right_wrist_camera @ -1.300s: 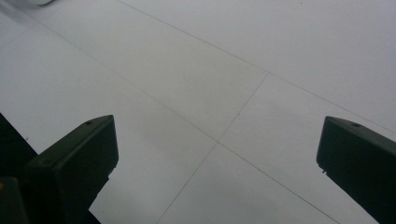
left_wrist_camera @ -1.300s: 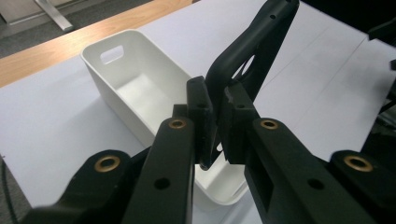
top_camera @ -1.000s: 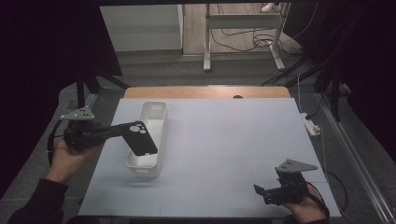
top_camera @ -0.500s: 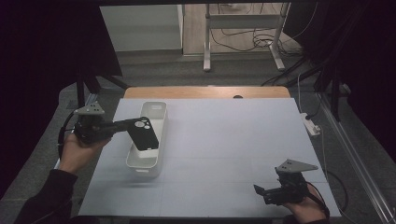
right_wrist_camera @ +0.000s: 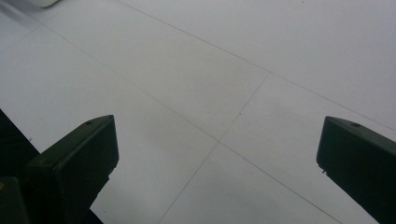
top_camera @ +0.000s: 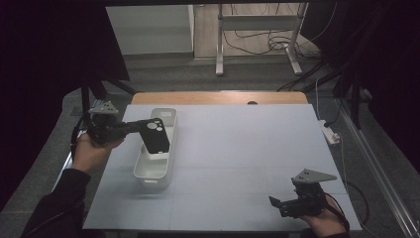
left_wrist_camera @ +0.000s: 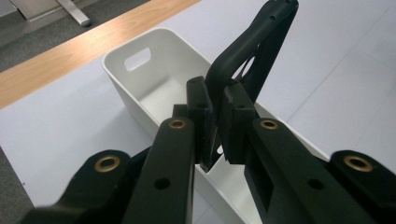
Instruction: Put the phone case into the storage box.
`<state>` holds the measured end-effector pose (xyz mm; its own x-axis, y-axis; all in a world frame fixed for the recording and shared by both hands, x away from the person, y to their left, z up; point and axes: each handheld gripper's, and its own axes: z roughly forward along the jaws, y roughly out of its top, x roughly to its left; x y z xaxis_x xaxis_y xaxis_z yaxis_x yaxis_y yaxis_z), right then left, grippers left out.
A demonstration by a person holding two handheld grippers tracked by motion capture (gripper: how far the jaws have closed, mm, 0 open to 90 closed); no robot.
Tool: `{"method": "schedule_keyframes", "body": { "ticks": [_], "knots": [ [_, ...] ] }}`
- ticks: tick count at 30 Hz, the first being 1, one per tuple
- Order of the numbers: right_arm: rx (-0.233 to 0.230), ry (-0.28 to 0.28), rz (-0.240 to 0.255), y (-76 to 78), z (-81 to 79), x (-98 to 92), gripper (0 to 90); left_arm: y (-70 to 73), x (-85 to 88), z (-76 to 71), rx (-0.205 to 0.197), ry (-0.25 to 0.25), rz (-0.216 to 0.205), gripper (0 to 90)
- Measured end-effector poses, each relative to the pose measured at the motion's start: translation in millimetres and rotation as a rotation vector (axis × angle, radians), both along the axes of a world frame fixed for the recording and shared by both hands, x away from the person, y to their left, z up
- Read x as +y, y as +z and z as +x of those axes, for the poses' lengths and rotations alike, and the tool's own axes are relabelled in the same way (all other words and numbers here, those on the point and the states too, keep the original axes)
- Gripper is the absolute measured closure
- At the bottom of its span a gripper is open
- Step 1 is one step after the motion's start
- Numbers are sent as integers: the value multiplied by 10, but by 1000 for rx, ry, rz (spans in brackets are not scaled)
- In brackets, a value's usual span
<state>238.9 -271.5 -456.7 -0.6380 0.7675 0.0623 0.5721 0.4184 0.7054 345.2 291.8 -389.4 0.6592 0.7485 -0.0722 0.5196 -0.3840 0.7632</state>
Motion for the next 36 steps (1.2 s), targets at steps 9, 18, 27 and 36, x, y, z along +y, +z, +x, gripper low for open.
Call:
{"method": "schedule_keyframes", "body": {
  "ticks": [9,18,27,36],
  "knots": [
    [0,-4,9,1,2,-9,0,1,-8,159,-12,3,13,831],
    [3,3,9,-2,4,-9,0,-52,-10,364,-23,9,30,831],
    [5,6,9,-3,6,-9,0,-86,-47,510,-40,5,45,831],
    [8,9,10,-4,6,-9,0,-137,-77,682,-48,19,62,831]
  ]
}}
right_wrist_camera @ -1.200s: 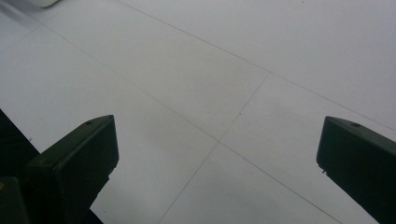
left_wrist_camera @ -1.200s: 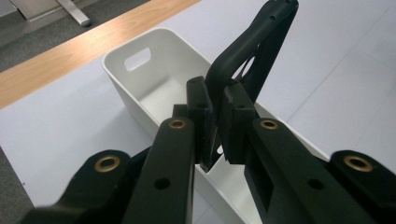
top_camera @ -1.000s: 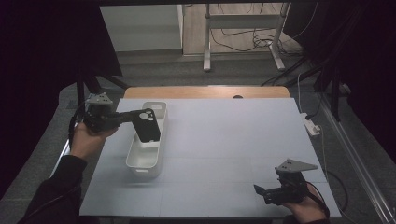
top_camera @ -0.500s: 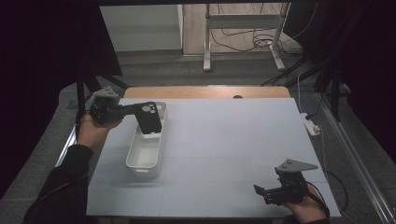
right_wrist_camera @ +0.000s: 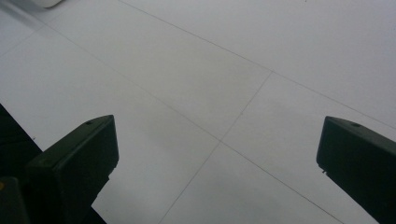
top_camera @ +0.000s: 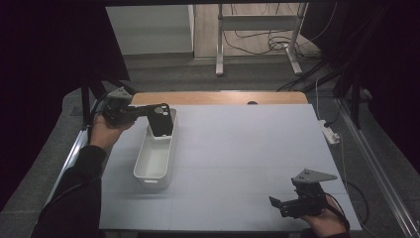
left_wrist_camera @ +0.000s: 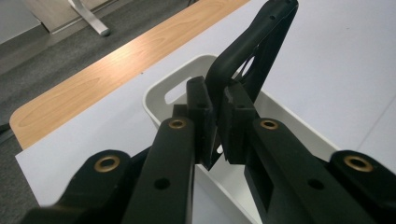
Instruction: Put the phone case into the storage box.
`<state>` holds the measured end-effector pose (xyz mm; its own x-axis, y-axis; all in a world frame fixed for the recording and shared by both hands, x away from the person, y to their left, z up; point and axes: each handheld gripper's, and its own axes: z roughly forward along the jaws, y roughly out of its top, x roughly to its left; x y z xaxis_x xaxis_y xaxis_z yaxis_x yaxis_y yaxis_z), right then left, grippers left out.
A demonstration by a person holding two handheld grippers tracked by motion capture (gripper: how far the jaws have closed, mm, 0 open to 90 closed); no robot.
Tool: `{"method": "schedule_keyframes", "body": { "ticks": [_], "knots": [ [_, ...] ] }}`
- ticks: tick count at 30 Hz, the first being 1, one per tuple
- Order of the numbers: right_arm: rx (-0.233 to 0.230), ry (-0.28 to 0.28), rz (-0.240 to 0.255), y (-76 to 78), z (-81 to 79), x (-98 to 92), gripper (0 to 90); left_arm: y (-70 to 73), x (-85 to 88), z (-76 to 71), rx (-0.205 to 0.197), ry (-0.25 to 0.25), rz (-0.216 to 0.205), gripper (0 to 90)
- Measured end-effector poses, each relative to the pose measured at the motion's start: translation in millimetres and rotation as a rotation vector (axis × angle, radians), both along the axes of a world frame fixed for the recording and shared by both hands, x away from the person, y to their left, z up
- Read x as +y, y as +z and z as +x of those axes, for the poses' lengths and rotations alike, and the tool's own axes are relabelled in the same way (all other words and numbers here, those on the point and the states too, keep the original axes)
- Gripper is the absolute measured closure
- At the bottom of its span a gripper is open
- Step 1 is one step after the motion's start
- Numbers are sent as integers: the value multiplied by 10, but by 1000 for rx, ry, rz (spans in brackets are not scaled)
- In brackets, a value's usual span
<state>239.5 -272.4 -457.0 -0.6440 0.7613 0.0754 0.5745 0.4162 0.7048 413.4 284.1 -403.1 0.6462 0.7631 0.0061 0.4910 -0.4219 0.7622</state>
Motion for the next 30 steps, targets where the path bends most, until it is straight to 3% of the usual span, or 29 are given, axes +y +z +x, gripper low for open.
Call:
{"method": "schedule_keyframes", "body": {
  "ticks": [16,30],
  "knots": [
    [2,4,1,-4,3,0,0,-136,-20,234,-9,34,1,831],
    [11,4,4,-4,6,-4,0,-213,-61,369,-49,33,23,831]
  ]
}}
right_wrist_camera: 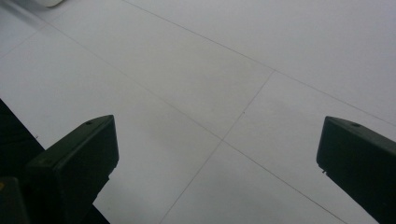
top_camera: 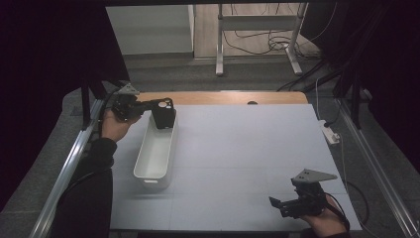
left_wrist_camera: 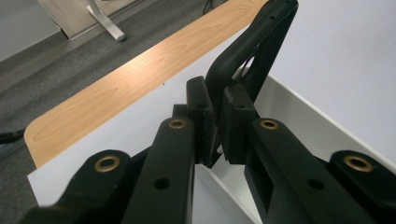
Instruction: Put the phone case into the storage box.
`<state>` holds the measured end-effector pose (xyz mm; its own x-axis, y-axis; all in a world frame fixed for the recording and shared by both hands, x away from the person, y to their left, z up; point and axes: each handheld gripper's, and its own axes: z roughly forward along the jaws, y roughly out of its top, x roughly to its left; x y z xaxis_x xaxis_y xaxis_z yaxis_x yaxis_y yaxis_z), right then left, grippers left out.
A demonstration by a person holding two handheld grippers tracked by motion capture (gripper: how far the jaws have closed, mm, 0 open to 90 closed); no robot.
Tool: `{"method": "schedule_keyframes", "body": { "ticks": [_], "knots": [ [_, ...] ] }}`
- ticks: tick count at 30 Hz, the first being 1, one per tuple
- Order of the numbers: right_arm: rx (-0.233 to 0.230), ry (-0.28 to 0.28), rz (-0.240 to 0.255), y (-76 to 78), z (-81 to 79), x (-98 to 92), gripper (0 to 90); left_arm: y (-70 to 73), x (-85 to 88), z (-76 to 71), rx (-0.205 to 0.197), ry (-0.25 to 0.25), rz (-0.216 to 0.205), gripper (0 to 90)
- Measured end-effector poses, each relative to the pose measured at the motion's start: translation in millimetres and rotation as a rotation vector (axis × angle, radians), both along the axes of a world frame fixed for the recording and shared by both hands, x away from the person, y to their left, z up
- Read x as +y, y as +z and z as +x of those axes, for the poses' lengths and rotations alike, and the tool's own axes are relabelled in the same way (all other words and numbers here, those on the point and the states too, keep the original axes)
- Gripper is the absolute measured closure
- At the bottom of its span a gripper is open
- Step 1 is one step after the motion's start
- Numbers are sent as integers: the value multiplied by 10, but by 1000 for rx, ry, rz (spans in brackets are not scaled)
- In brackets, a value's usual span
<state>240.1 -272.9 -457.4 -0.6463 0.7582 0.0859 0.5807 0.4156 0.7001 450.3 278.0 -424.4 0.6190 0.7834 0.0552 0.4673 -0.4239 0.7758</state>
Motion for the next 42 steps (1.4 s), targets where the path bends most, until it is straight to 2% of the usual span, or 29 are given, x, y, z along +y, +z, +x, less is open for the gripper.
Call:
{"method": "schedule_keyframes", "body": {
  "ticks": [5,11,18,26,28,37,42],
  "knots": [
    [2,-1,2,-1,2,-1,0,-25,0,32,-26,-6,8,831],
    [5,1,-1,-3,4,0,0,-64,29,56,-42,-14,-10,825],
    [7,1,-1,-5,7,2,0,-113,54,82,-60,11,-33,798],
    [9,0,0,-4,7,0,0,-176,34,146,-37,58,-59,792],
    [9,0,3,-5,7,-1,0,-190,28,155,-29,68,-54,788],
    [6,1,4,-2,4,-3,0,-225,28,158,-5,102,-59,757],
    [4,1,4,-1,2,-3,0,-232,34,147,6,118,-78,727]
  ]
}}
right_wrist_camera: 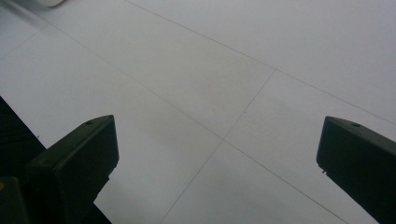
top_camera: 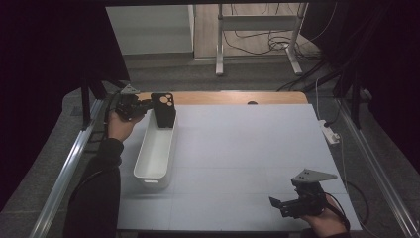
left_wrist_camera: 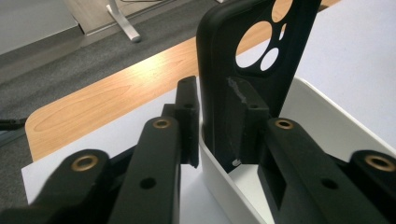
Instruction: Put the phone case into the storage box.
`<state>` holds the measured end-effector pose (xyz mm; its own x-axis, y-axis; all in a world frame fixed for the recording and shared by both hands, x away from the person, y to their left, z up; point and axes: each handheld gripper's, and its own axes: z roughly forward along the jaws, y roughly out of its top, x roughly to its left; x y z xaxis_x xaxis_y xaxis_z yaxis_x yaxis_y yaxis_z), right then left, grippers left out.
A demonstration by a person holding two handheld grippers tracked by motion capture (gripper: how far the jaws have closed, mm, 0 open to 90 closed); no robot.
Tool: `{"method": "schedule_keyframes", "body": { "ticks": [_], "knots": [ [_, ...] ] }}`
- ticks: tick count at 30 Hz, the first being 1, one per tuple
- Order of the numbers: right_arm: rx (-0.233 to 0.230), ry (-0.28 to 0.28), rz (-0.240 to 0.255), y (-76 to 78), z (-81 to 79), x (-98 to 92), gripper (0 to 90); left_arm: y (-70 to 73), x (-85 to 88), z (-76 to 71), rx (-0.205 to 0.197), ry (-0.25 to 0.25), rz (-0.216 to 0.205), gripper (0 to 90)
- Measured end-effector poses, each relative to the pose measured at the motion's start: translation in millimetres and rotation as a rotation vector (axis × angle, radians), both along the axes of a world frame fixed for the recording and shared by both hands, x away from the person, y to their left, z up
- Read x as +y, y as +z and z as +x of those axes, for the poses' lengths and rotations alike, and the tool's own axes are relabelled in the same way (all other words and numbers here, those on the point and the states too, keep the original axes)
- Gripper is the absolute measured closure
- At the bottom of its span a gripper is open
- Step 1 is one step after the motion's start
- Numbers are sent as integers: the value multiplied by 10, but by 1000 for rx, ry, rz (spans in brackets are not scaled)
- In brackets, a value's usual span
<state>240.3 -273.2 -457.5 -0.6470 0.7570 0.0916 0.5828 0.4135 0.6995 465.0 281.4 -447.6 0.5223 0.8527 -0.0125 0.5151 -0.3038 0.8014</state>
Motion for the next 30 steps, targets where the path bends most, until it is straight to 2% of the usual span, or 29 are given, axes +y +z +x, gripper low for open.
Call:
{"method": "schedule_keyframes", "body": {
  "ticks": [8,9,15,22,30],
  "knots": [
    [-15,9,6,6,-11,-6,0,-9,4,-53,29,12,-42,666],
    [-20,6,-5,9,-15,-13,0,-10,10,-66,39,19,-48,642],
    [-32,-9,12,13,-18,-41,0,-1,16,-111,60,10,-66,585],
    [-43,-26,8,14,-28,-41,0,33,13,-167,67,3,-78,518],
    [-58,-25,5,16,-42,-38,0,71,8,-259,72,-11,-122,418]
  ]
}}
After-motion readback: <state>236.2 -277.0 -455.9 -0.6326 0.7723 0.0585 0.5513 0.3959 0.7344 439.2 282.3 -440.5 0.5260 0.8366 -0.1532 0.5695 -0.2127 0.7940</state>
